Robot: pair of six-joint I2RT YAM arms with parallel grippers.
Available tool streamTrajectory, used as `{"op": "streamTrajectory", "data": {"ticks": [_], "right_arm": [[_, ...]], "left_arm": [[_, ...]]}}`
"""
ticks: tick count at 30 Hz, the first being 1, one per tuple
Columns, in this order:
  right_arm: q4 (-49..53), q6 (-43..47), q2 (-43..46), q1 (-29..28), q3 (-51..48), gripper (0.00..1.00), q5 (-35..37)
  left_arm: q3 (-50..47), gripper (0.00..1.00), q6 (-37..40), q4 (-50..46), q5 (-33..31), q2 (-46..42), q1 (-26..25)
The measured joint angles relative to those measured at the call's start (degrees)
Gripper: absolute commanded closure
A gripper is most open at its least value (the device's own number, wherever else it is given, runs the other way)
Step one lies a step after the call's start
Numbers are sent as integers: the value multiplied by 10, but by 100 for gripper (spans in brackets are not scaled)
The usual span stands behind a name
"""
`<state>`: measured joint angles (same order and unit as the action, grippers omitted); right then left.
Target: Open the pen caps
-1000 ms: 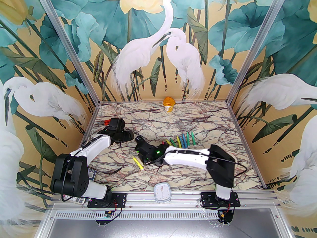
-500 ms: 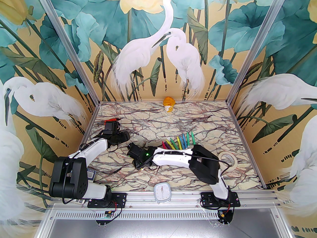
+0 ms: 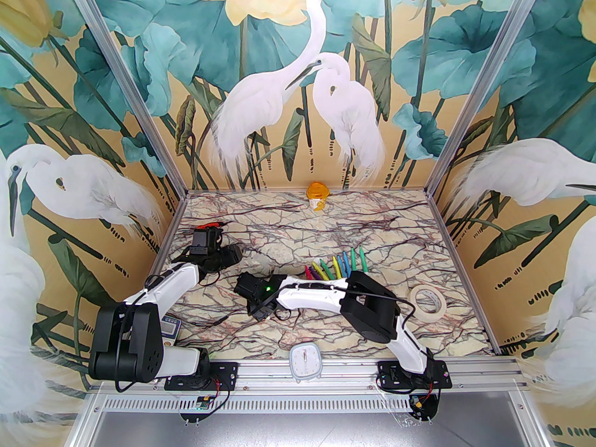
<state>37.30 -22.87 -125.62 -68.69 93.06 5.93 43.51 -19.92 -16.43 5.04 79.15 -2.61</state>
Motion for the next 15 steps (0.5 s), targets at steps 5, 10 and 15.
{"op": "streamTrajectory", "data": {"ticks": [5,10,15], "right_arm": [[23,0,-17,0,28,65,4],[41,0,-28,0,47,68,11],[56,0,-37,0,63,70,16]], "left_arm": [[0,34,0,0,0,-1,0],[-5,34,0,4,0,-1,0],[-7,34,0,4,0,-1,0]]}}
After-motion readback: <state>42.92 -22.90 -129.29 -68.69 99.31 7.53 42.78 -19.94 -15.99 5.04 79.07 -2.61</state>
